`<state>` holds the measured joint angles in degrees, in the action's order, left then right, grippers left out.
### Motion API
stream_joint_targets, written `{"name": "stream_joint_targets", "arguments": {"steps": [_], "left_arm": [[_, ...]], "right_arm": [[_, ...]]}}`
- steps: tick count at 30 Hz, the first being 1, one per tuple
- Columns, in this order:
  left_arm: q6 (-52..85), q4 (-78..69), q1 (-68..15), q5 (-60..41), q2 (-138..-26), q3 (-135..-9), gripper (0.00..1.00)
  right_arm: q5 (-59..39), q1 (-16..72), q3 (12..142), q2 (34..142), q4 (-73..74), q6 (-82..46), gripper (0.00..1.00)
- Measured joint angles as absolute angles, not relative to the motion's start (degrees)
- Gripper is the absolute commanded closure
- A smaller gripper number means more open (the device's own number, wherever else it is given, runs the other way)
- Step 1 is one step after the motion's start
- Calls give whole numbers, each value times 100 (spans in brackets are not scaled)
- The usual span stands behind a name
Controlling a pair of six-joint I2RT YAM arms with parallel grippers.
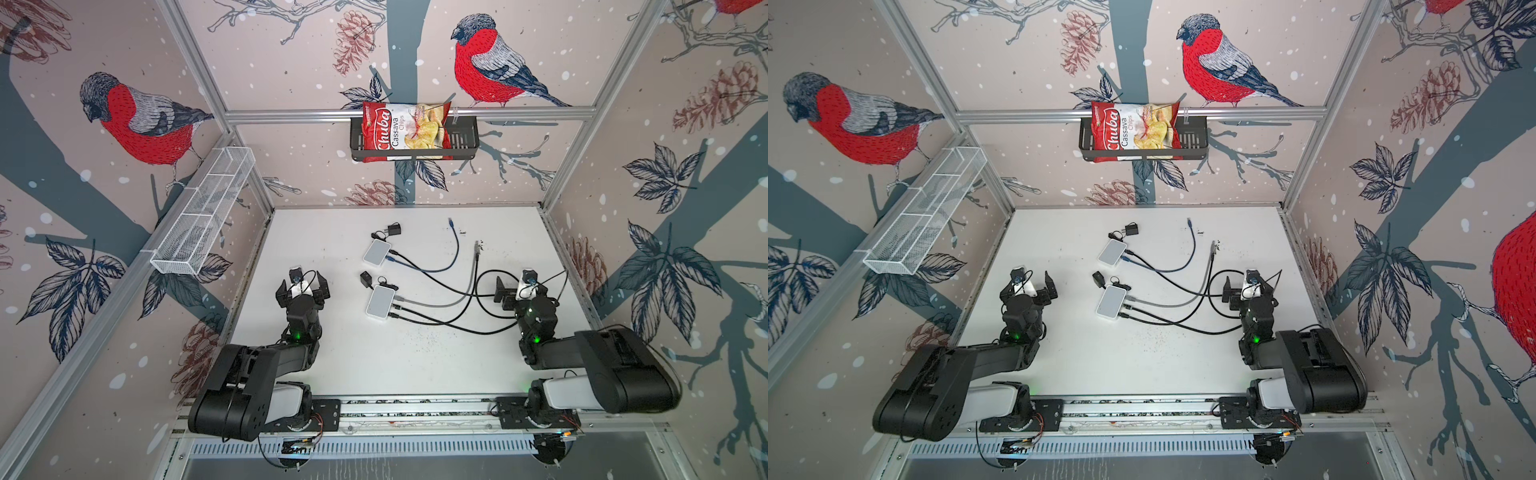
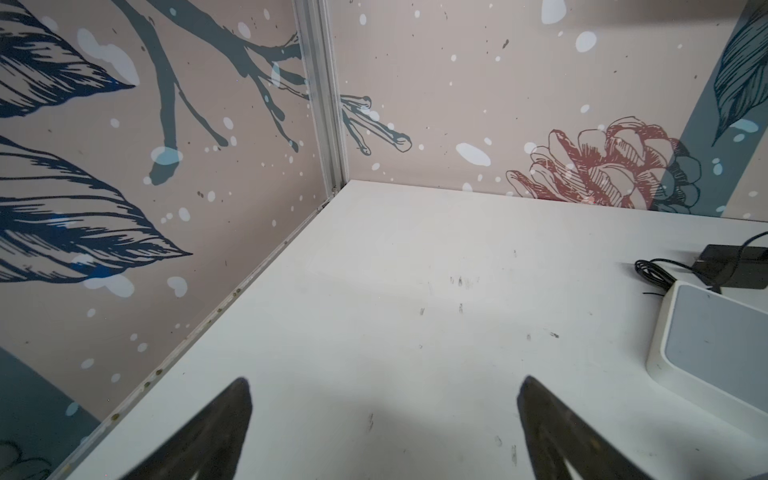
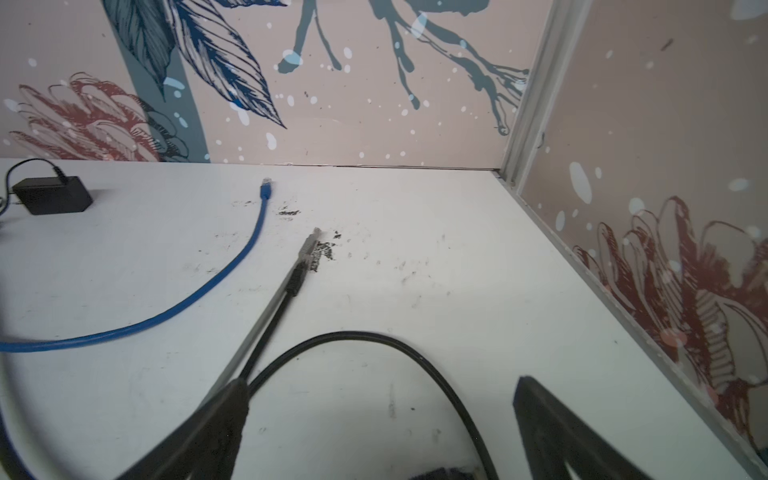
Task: Insert the plug into the switch port
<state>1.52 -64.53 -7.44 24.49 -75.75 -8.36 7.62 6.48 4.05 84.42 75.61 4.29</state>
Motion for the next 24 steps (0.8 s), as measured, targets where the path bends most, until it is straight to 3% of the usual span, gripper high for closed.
{"name": "stream_joint_targets", "arguments": {"steps": [5,10,24], "left_arm": [[104,-6866,-563,1951,-7828,-851,2],[134,-7782,-237,1553,-8864,-703,2],[255,-7566,-198,1505,-8925,-1181,2]], "right_arm": [[873,403,1046,8619,7546,137,0],[823,97,1313,8624,7081,-176,1],[722,108,1341,8619,6827,-311,1]]}}
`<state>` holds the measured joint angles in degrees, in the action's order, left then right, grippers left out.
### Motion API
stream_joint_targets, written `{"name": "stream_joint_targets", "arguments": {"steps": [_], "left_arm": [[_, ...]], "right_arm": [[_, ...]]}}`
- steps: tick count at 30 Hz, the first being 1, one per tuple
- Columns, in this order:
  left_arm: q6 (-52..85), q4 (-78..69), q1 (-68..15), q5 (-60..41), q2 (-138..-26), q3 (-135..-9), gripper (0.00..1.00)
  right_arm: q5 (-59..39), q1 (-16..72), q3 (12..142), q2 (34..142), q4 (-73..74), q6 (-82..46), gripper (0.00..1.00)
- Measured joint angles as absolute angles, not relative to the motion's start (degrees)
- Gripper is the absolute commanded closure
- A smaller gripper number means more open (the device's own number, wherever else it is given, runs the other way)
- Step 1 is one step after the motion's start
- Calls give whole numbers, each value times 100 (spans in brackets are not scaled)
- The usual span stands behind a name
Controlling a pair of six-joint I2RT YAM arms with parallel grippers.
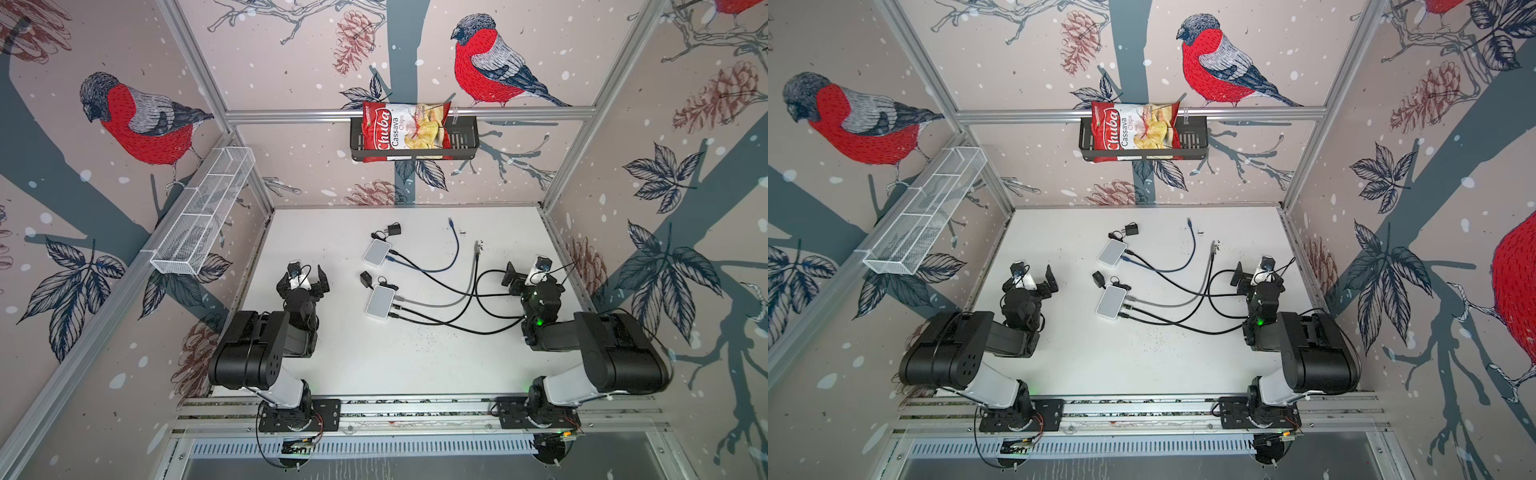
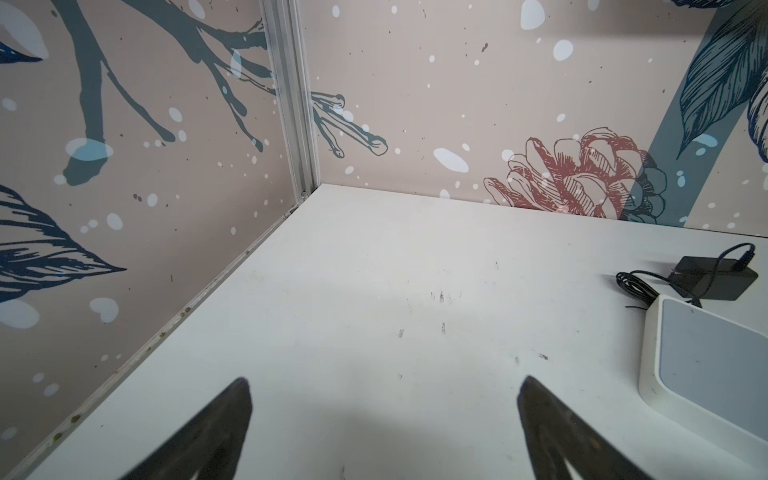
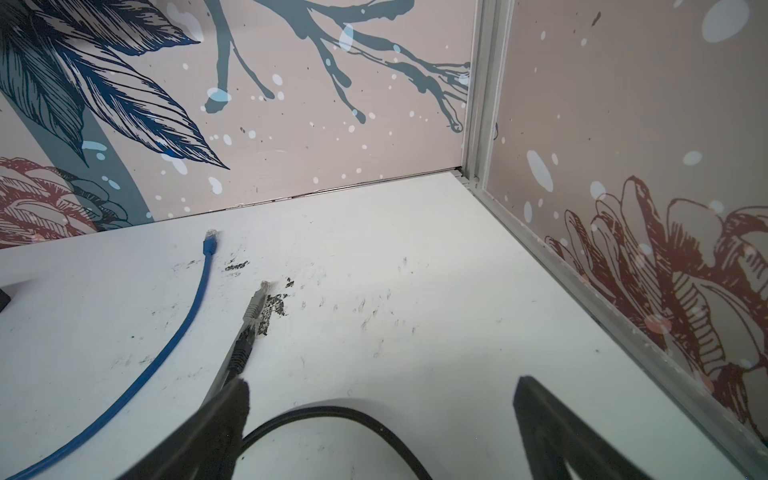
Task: Insert the plug into the switch port
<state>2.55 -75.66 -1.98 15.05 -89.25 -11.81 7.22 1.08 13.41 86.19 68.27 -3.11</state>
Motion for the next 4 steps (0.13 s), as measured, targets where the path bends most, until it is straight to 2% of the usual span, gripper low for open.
{"name": "stream_joint_targets", "arguments": {"steps": [4], "left_arm": [[252,-7566,-198,1505,-8927,-1181,2]], "right_arm": [[725,115,1365,8624,6810,-311,1]]}}
